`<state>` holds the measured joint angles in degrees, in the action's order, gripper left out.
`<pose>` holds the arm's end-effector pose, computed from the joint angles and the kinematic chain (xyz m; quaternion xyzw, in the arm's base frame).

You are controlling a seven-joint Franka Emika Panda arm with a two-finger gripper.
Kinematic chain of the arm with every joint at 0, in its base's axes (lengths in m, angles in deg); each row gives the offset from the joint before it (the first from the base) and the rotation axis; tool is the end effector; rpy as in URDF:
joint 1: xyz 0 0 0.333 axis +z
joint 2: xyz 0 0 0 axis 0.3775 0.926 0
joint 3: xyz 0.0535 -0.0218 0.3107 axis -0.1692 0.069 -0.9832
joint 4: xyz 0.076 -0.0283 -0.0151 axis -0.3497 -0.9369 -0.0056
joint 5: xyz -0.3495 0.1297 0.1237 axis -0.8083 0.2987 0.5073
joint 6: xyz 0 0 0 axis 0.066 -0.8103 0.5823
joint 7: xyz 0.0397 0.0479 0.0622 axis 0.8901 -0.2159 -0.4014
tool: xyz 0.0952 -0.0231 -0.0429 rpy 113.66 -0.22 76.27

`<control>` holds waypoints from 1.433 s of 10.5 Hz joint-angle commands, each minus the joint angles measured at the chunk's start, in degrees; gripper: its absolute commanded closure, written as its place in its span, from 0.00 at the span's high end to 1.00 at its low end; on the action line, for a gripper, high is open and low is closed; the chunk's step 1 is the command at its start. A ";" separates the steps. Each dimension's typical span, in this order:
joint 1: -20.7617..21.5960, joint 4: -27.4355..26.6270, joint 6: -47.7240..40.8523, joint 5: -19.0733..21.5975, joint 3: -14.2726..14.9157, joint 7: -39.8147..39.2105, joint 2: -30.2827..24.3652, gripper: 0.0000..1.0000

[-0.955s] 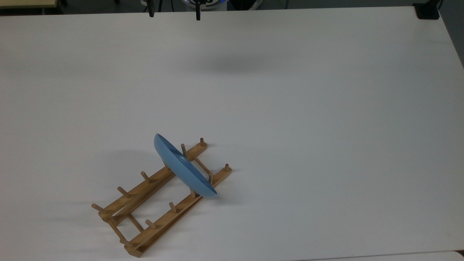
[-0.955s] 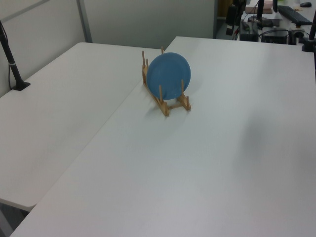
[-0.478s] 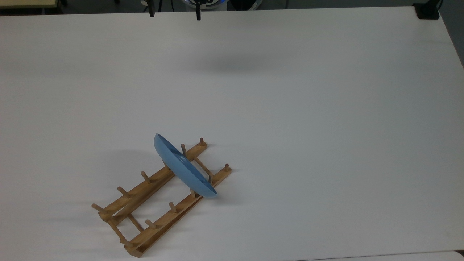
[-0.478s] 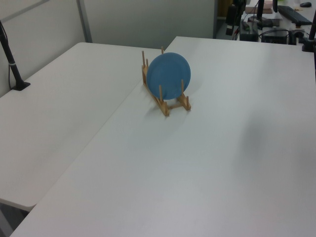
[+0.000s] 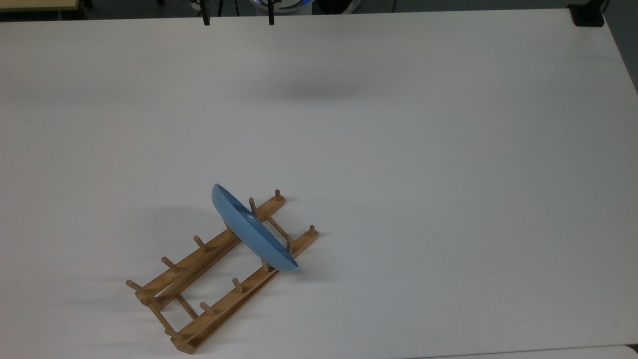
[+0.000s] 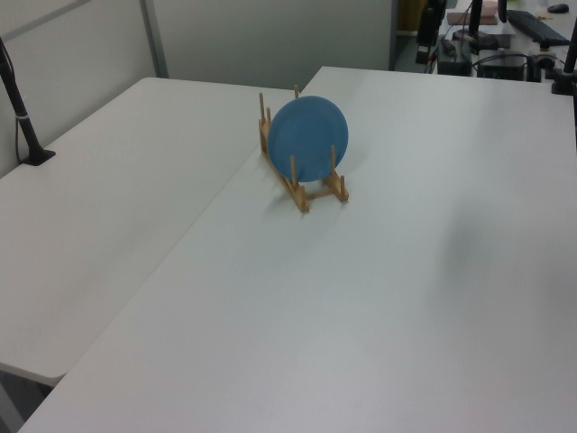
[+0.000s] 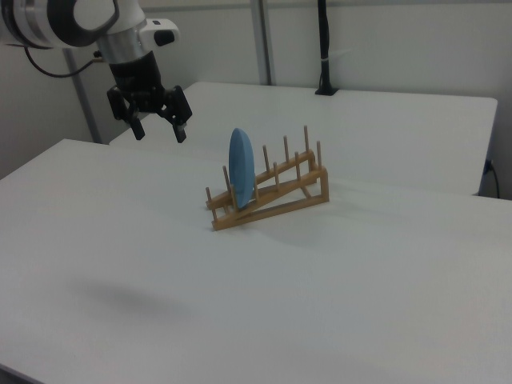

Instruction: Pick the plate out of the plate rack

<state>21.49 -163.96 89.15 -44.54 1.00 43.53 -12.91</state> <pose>0.5551 -0.0021 0.6283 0.9964 0.0605 0.0569 0.0181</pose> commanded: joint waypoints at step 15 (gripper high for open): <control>-2.21 0.24 48.93 8.17 1.36 -0.19 20.30 1.00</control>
<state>18.15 -163.99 132.92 -36.48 2.31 40.86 4.30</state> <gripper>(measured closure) 0.000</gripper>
